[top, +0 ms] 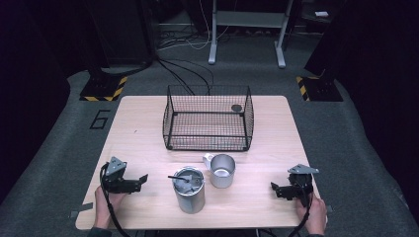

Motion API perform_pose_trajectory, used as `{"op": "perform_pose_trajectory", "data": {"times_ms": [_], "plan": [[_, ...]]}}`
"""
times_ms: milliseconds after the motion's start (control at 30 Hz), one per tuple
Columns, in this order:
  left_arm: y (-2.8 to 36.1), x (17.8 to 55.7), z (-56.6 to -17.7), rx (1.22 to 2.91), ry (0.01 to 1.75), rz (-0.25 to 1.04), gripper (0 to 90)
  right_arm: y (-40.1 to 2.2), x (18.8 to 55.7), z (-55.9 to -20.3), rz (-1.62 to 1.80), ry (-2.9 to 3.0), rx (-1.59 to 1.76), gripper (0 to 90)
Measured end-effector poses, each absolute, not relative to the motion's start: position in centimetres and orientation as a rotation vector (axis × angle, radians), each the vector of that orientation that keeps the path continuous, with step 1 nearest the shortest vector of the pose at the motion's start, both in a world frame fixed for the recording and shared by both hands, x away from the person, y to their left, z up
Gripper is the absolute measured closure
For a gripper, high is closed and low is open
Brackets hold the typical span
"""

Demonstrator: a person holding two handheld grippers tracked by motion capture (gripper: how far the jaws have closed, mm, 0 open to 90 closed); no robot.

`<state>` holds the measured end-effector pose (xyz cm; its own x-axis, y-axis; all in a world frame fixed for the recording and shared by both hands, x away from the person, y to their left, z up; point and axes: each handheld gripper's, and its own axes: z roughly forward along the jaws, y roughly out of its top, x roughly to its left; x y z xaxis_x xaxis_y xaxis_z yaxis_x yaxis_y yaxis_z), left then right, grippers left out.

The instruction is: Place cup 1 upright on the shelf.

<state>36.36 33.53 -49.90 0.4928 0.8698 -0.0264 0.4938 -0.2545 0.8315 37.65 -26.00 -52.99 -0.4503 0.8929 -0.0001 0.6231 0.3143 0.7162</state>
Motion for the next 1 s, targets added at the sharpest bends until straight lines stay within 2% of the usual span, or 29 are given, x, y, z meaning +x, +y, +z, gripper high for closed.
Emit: {"op": "perform_pose_trajectory", "data": {"times_ms": [1000], "plan": [[29.0,32.4,-47.3,1.962,0.84,0.476,0.0,-26.0,37.6,-53.0,0.922,2.189,1.349,0.0]]}}
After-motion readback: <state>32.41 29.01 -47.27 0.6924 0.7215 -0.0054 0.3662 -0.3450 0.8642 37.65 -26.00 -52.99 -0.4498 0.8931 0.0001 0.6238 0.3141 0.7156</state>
